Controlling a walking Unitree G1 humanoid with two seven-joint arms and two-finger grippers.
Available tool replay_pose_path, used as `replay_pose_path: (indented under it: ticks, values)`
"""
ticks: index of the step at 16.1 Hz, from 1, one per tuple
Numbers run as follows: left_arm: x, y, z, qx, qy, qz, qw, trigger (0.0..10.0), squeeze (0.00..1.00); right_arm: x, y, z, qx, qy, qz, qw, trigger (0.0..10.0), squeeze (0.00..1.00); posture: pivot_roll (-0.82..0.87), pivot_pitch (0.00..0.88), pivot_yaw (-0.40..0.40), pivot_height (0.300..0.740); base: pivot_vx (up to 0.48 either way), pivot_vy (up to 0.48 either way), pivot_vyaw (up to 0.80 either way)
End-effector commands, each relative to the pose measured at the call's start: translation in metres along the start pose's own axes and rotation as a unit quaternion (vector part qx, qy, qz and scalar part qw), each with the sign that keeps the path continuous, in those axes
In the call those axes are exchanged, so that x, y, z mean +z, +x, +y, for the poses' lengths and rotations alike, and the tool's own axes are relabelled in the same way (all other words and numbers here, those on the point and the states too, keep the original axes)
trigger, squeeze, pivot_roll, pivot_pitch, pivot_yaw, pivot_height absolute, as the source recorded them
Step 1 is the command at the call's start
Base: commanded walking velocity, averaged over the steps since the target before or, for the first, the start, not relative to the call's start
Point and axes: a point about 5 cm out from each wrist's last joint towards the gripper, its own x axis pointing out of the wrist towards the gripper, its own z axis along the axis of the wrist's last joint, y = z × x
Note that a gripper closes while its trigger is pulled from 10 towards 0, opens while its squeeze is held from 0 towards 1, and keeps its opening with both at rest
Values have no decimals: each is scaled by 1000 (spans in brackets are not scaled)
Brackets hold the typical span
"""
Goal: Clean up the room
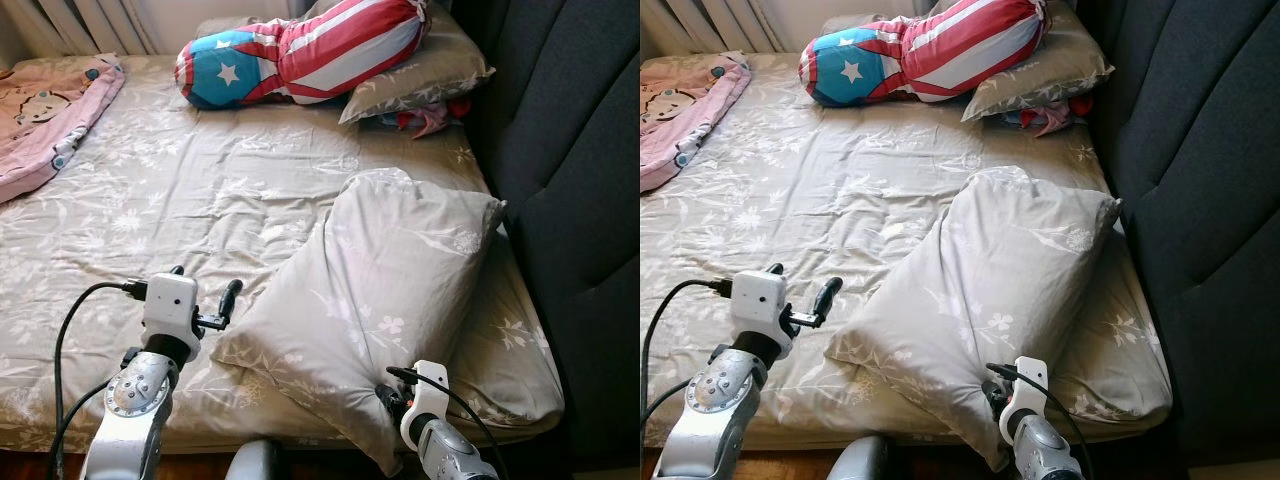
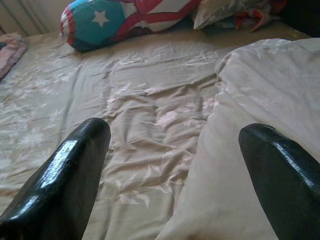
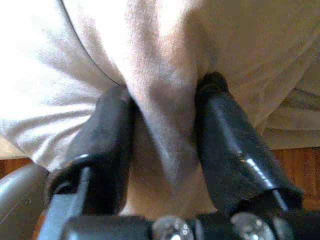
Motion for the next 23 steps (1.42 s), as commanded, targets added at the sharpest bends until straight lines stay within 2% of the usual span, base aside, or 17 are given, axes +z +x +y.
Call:
replay_pose_path:
  ticks: [1, 10, 13, 16, 18, 20, 21, 22, 23]
  values:
    - [-1, -2, -1, -4, 12, 5, 1000, 10000, 0, -20, -3, -2, -7, 3, 39, 999, 0, 0, 100, 189, 7, 669, 0, 0, 0]
    - [0, 7, -3, -2, 12, -4, 1000, 10000, 0, -16, -4, -8, -18, 4, 34, 999, 0, 0, 102, 144, -8, 669, 0, 0, 0]
    - [2, 14, -2, 2, 13, -11, 1000, 10000, 0, -9, -4, -14, -29, 7, 25, 999, 0, 0, 92, 117, -15, 669, 0, 0, 0]
    - [2, 19, -1, 7, 12, -16, 1000, 10000, 0, 6, -5, -26, -53, 6, -2, 999, 0, 0, 70, 100, -20, 669, 0, 0, 0]
    - [1, 24, -3, 10, 9, -17, 1000, 10000, 0, 27, -9, -47, -89, 22, -44, 995, 0, 0, 41, 83, -23, 669, 0, 0, 0]
    - [-1, 28, -6, 11, 3, -20, 1000, 10000, 0, 54, -24, -85, -147, 17, -94, 985, 0, 0, 1, 61, -30, 669, 0, 0, 0]
    - [-1, 29, -7, 11, 2, -21, 1000, 10000, 0, 59, -28, -94, -160, 17, -103, 982, 0, 0, -3, 59, -30, 669, 0, 0, 0]
    - [-1, 31, -7, 13, -1, -24, 1000, 10000, 0, 69, -38, -112, -195, 19, -124, 973, 0, 0, -13, 55, -31, 669, 0, 0, 0]
    - [-2, 32, -7, 14, -1, -24, 1000, 10000, 0, 75, -45, -124, -219, 21, -138, 966, 0, 0, -23, 51, -31, 669, 0, 0, 0]
